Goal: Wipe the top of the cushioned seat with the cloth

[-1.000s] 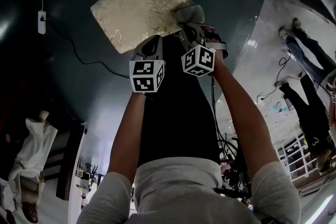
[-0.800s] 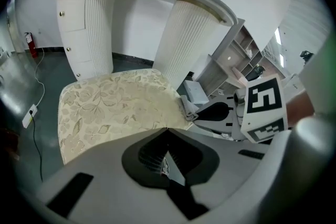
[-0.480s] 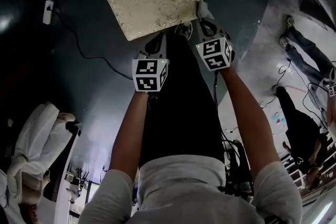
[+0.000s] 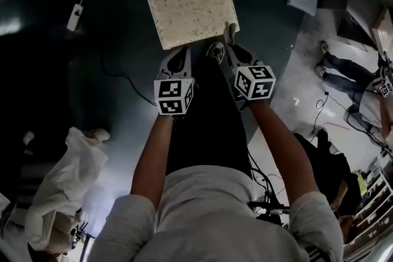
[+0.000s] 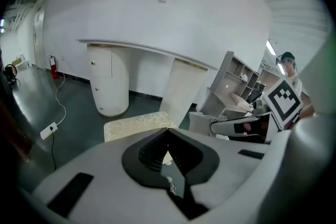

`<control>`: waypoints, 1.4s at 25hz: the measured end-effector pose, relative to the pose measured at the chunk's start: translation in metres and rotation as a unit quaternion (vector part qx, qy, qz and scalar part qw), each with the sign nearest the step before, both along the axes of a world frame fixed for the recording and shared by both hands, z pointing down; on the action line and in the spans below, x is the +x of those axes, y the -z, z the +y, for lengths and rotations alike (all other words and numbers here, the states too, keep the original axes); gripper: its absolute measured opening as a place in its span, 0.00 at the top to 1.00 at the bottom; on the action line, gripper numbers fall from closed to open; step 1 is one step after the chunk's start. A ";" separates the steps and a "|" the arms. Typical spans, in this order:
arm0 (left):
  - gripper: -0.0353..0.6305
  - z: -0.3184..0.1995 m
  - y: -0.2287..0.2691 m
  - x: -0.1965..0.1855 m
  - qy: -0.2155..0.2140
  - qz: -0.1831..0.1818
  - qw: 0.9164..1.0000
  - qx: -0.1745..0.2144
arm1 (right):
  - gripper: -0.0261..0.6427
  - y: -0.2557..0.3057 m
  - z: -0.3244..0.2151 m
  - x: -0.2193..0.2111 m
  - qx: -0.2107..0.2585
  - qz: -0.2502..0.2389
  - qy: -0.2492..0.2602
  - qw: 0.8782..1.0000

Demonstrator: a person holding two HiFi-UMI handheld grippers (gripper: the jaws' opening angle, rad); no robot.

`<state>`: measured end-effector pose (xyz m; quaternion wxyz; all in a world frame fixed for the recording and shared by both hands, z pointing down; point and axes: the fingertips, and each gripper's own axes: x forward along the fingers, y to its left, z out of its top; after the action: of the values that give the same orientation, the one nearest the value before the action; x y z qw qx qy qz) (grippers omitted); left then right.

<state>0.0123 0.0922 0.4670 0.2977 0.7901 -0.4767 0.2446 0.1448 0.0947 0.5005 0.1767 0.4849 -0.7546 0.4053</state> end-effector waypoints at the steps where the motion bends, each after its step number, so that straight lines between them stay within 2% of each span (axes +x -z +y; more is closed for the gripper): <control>1: 0.92 0.004 0.015 -0.002 0.000 0.005 1.000 0.004 | 0.92 0.019 0.004 -0.004 0.015 0.007 0.004 1.000; 6: 0.92 0.013 0.095 -0.015 0.012 0.024 0.999 0.042 | 0.92 0.120 0.014 -0.019 0.099 0.041 0.034 0.994; 11: 0.92 0.027 0.180 -0.018 0.002 -0.002 0.995 0.103 | 0.92 0.212 0.034 -0.033 0.152 0.053 0.056 0.985; 15: 0.92 0.044 0.235 -0.023 0.012 0.017 0.991 0.136 | 0.92 0.270 0.048 -0.042 0.197 0.067 0.054 0.977; 17: 0.92 0.056 0.259 -0.028 0.015 0.024 0.989 0.146 | 0.92 0.295 0.055 -0.046 0.211 0.076 0.050 0.973; 20: 0.92 0.072 0.290 -0.028 0.014 0.032 0.986 0.165 | 0.92 0.325 0.069 -0.045 0.217 0.119 0.072 0.966; 22: 0.92 0.082 0.302 -0.026 0.003 0.019 0.983 0.180 | 0.92 0.345 0.079 -0.044 0.220 0.130 0.090 0.963; 25: 0.92 0.092 0.311 -0.028 -0.008 -0.010 0.981 0.193 | 0.92 0.372 0.093 -0.046 0.233 0.115 0.117 0.959; 30: 0.92 0.090 0.336 -0.033 0.044 -0.002 0.979 0.198 | 0.92 0.400 0.093 -0.044 0.254 0.125 0.152 0.947; 35: 0.92 0.093 0.376 0.016 0.081 0.022 0.965 0.247 | 0.92 0.431 0.095 -0.008 0.295 0.126 0.147 0.936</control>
<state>0.0282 0.1855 0.0908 0.1220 0.8031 -0.5781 0.0769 0.1371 0.1894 0.0695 0.1768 0.4462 -0.8746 0.0691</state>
